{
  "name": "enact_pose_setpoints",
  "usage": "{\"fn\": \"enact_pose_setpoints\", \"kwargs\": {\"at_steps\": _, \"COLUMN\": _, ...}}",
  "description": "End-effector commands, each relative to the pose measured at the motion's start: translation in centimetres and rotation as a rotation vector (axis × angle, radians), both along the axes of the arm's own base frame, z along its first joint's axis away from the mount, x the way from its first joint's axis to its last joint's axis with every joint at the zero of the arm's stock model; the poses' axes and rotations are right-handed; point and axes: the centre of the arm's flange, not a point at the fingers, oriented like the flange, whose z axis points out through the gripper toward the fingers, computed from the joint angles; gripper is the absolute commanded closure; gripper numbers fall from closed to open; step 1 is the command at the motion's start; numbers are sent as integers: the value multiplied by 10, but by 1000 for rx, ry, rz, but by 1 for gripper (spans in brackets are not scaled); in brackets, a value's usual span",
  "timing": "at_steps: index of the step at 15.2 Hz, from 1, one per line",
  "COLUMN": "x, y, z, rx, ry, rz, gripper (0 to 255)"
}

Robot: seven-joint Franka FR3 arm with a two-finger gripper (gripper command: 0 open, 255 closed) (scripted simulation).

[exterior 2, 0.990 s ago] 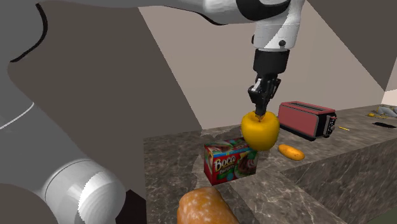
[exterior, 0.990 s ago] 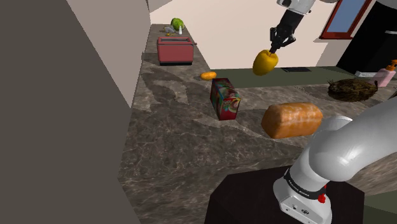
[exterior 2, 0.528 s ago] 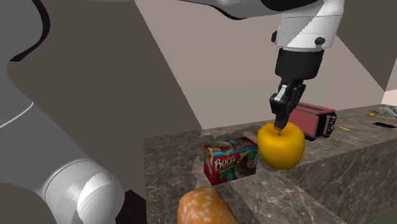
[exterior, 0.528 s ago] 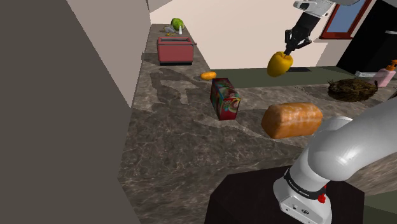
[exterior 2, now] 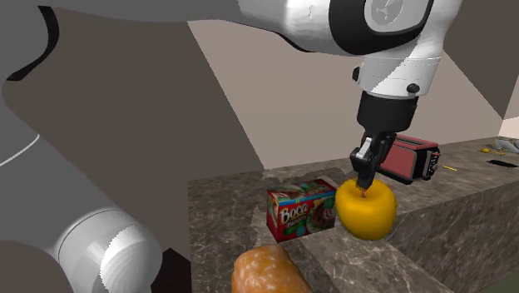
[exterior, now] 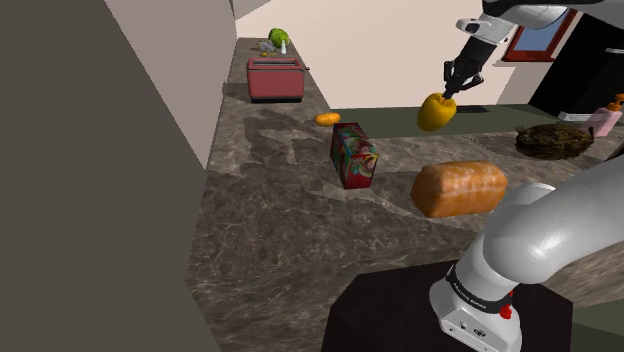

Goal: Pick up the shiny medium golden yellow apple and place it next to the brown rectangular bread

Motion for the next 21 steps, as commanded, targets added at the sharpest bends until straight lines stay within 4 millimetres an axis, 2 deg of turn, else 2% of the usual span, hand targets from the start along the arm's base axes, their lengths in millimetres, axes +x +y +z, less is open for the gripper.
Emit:
{"fn": "enact_pose_setpoints", "kwargs": {"at_steps": 1, "x": -1, "y": 0, "z": -11, "rx": 0, "ry": -1, "rz": 0, "gripper": 255}}
{"fn": "enact_pose_setpoints", "kwargs": {"at_steps": 21, "x": -1, "y": 0, "z": -117, "rx": 0, "ry": -1, "rz": 0, "gripper": 255}}
